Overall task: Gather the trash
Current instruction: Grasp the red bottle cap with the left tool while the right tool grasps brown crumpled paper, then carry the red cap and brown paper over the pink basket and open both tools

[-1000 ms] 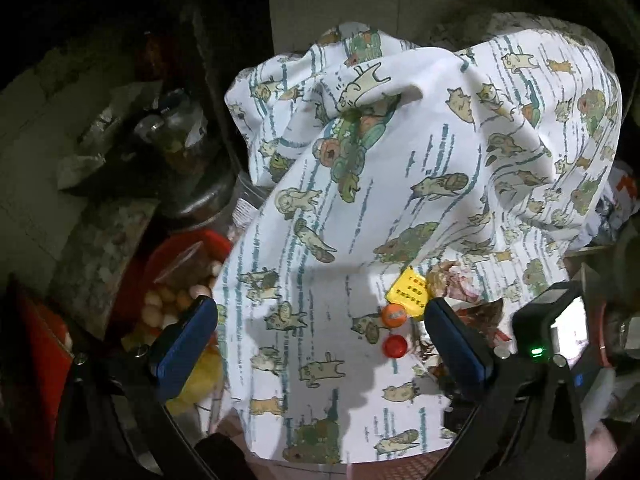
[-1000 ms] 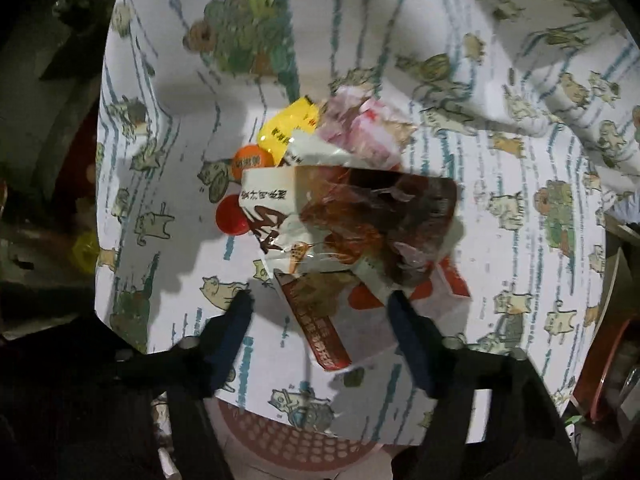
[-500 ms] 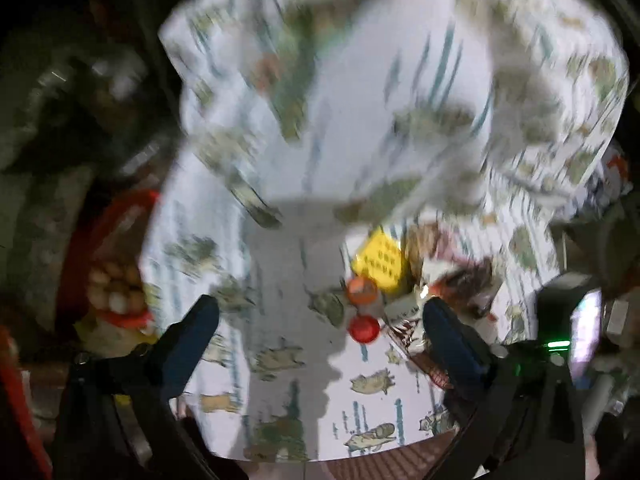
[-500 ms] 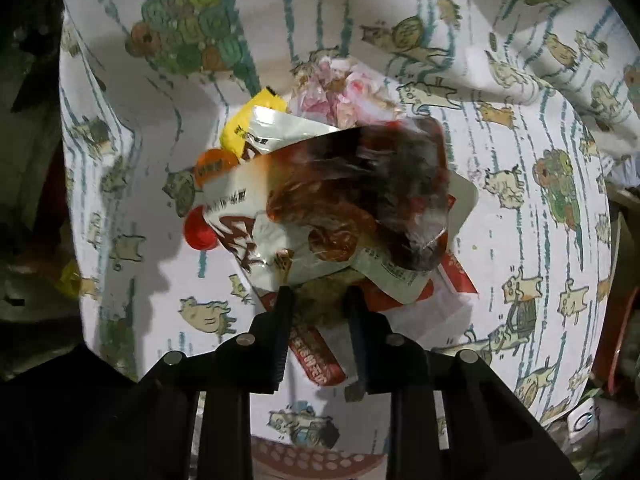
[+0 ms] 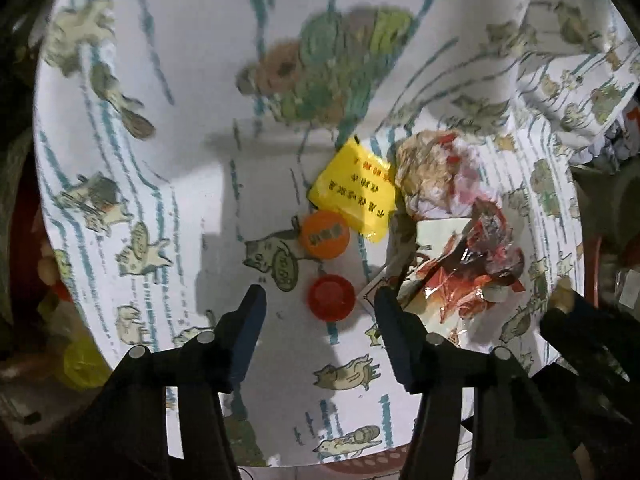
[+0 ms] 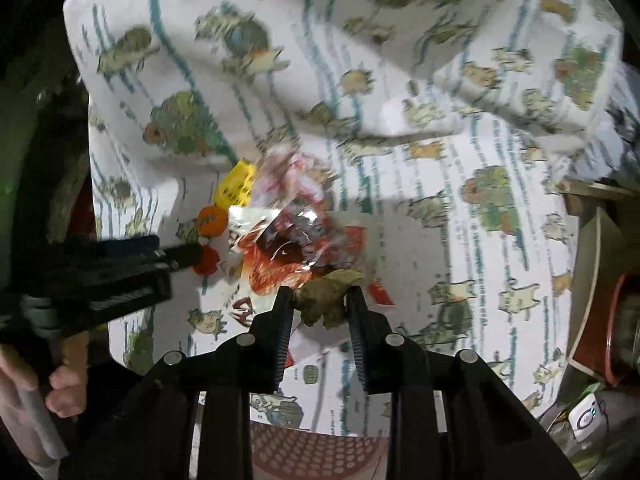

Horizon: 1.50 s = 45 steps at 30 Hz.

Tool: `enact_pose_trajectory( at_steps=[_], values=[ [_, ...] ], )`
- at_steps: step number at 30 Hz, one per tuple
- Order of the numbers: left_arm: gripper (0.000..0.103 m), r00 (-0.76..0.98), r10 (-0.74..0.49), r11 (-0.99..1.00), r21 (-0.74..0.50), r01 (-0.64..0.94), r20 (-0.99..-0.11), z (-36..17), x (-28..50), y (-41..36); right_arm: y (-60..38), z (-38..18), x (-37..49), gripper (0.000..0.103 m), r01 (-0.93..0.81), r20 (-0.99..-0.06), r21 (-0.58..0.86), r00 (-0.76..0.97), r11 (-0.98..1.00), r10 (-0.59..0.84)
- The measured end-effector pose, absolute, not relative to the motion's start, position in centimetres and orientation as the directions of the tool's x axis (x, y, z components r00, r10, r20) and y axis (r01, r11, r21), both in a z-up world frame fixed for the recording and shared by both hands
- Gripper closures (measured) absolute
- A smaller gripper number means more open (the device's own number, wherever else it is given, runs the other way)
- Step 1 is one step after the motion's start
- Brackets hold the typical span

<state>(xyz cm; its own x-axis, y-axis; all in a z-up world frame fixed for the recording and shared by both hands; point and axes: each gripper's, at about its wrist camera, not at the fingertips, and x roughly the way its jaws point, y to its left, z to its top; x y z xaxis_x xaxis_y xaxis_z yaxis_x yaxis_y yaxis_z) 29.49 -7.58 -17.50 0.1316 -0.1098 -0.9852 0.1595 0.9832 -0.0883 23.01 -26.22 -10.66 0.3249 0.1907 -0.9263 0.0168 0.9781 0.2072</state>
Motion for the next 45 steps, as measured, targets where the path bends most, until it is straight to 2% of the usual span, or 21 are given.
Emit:
enact_pose_trajectory(
  at_steps=[2,5,8,11,12,18,27,32,45],
  values=[
    [0.049,0.114,-0.104,0.985,-0.086,0.15,-0.988,-18.3,29.5,-7.9,-27.1,-10.8,22.7,0.074,0.011,-0.921,0.24,0.32,0.971,0.224],
    [0.053,0.111,-0.069,0.985,-0.049,0.168,-0.991,-19.0,29.4,-8.7,-27.1,-10.5,22.4,0.074,0.023,-0.912,0.22,0.359,0.975,0.197],
    [0.061,0.103,-0.057,0.986,-0.04,0.159,-0.993,-19.5,29.5,-8.9,-27.2,-9.8,22.5,0.074,0.002,-0.902,0.22,0.381,0.976,0.202],
    [0.074,0.102,-0.073,0.986,-0.056,0.159,-0.992,-19.5,29.5,-9.0,-27.2,-9.0,22.4,0.074,-0.024,-0.893,0.182,0.416,0.983,0.175],
    [0.075,0.094,-0.082,0.985,-0.066,0.158,-0.992,-19.6,29.3,-8.8,-27.3,-9.0,22.4,0.074,-0.023,-0.892,0.184,0.417,0.983,0.177],
    [0.075,0.143,-0.069,0.99,-0.051,0.132,-0.987,-17.5,28.7,-8.3,-27.4,-8.4,22.3,0.074,-0.01,-0.882,0.171,0.444,0.985,0.158],
    [0.075,0.332,-0.059,0.985,-0.002,0.171,-0.941,-9.5,25.1,-7.5,-26.0,-6.7,20.5,0.074,-0.012,-0.844,0.12,0.525,0.993,0.109],
    [0.075,0.343,-0.089,0.988,-0.038,0.153,-0.935,-7.6,23.7,-6.2,-25.5,-6.2,19.7,0.074,0.0,-0.829,0.1,0.553,0.995,0.083],
    [0.075,0.542,-0.104,0.984,-0.007,0.177,-0.834,-2.0,17.1,-5.5,-23.0,-2.5,14.5,0.074,0.007,-0.78,0.019,0.626,1.0,0.01]
  ],
)
